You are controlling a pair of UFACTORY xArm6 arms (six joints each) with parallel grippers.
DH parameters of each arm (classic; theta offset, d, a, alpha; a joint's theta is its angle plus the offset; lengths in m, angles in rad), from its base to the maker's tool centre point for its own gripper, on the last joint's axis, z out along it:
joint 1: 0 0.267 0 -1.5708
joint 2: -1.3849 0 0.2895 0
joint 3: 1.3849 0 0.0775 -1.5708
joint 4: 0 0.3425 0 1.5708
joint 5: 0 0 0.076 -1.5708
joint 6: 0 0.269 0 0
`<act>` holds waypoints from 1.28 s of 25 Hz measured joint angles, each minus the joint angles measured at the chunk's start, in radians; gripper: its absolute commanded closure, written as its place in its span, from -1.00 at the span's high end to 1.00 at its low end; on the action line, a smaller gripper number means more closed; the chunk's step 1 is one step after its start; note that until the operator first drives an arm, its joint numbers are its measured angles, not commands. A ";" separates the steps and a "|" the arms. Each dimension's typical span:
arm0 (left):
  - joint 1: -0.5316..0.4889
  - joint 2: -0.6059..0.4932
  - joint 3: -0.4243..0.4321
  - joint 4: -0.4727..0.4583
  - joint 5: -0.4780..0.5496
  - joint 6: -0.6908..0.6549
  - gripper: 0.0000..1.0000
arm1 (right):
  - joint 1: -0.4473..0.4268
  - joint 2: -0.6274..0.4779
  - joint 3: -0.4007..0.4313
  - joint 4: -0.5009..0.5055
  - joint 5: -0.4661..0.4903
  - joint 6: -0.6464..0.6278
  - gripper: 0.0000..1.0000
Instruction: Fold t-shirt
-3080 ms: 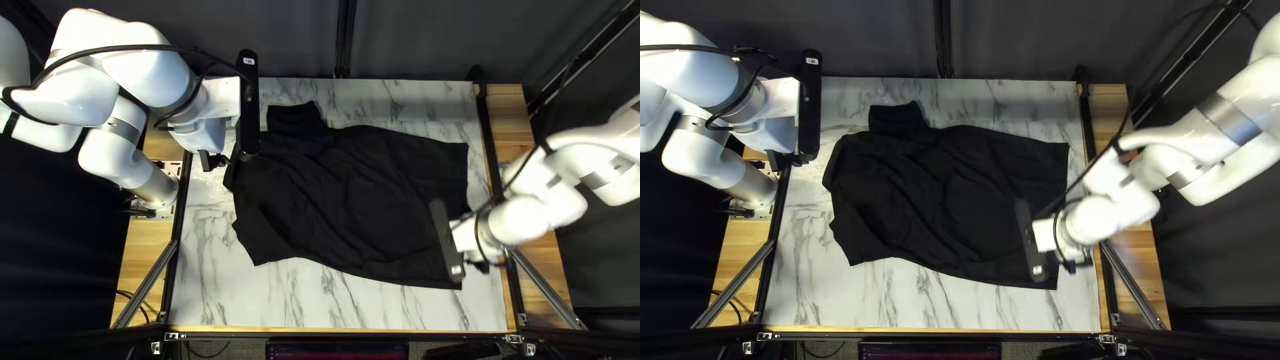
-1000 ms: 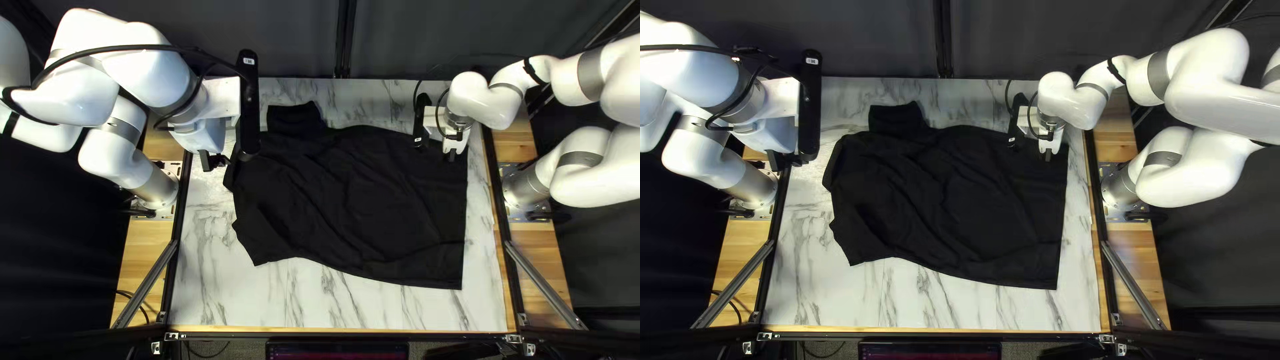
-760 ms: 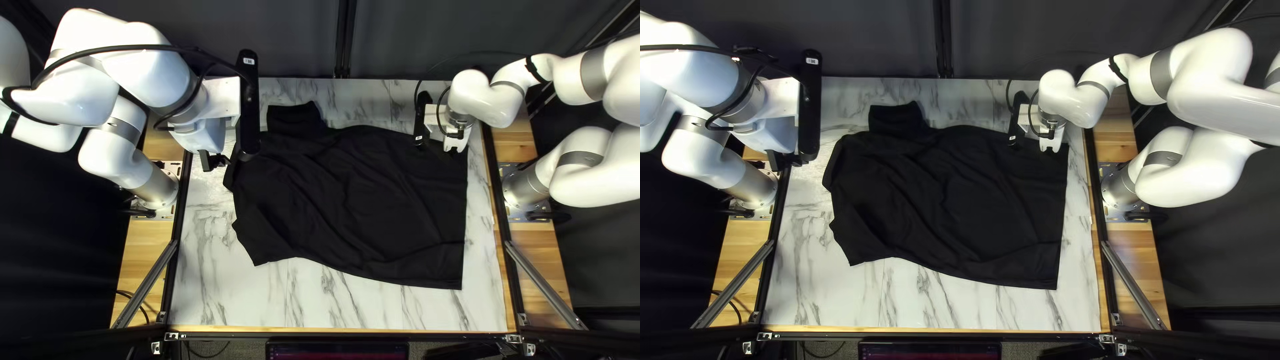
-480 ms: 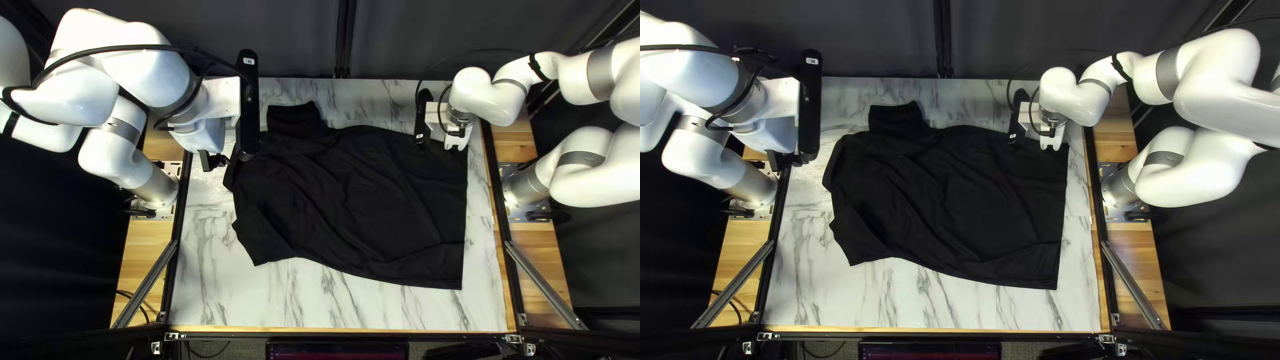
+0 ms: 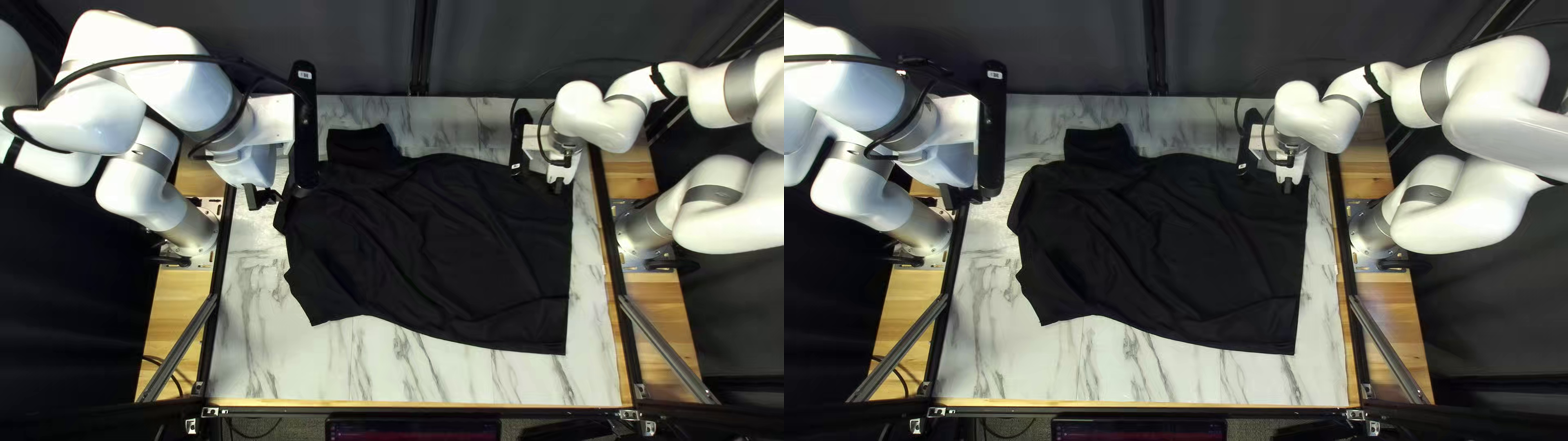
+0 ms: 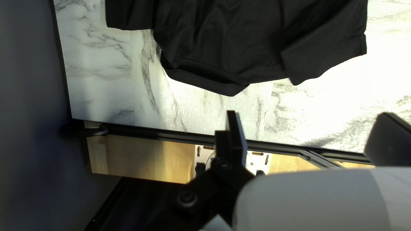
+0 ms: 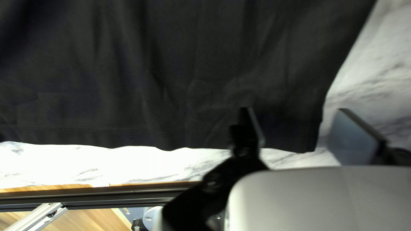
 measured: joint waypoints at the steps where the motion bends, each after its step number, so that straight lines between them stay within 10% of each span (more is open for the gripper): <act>1: 0.000 0.000 0.000 0.000 0.000 0.000 1.00 | -0.006 0.005 0.003 0.000 -0.004 -0.005 1.00; 7: 0.000 0.000 0.000 0.000 0.000 0.000 1.00 | -0.037 0.032 0.007 0.009 -0.019 -0.039 1.00; 8: 0.000 0.000 0.000 0.000 0.000 0.000 1.00 | -0.038 0.035 0.005 0.012 -0.018 -0.041 0.79; 10: 0.000 0.000 0.000 0.000 0.000 0.000 1.00 | -0.037 0.039 -0.001 0.018 -0.014 -0.044 -0.64; 12: 0.000 0.000 0.000 0.000 0.000 0.000 1.00 | -0.036 0.042 -0.005 0.022 -0.010 -0.045 -1.00; 32: 0.000 0.000 0.000 0.000 0.000 0.000 1.00 | 0.011 -0.054 -0.031 0.028 0.098 -0.007 -1.00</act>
